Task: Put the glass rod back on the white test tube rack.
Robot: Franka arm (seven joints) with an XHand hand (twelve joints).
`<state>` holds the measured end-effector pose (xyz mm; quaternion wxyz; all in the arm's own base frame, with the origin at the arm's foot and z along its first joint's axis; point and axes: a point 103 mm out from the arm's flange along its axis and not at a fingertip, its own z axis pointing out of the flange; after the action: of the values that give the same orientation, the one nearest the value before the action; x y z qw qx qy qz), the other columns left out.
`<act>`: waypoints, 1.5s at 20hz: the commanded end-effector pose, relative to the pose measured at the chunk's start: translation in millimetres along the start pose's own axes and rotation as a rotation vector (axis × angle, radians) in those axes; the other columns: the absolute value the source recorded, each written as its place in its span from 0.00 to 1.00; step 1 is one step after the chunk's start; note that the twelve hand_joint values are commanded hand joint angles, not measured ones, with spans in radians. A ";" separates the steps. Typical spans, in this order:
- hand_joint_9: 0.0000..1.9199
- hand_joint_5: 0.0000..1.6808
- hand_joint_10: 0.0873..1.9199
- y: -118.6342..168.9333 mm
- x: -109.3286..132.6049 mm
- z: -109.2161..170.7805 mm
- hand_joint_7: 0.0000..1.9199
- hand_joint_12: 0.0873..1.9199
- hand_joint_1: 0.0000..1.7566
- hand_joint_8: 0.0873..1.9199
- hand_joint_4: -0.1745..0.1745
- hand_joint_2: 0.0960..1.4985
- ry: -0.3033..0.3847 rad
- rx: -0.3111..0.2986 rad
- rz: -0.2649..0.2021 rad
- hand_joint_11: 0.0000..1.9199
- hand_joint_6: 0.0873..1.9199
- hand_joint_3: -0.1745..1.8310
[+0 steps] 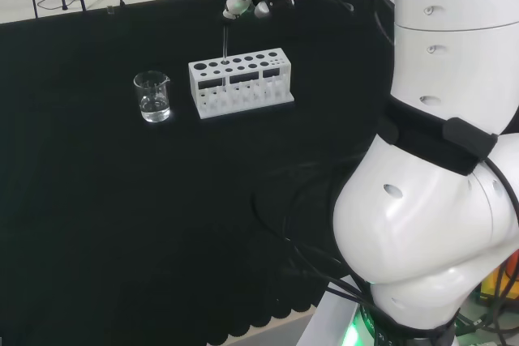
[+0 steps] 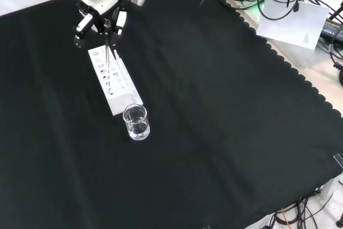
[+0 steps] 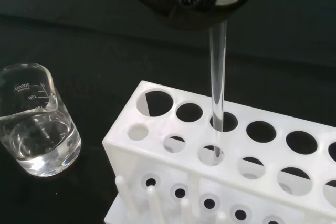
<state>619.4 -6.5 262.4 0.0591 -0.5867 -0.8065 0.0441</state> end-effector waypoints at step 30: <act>0.98 0.19 0.24 -10.9 -2.5 4.0 0.88 0.36 0.79 0.38 0.11 0.52 0.001 -0.006 0.030 0.95 0.34 0.00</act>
<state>609.5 -10.8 260.4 0.0558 -0.5975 -0.7988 0.0423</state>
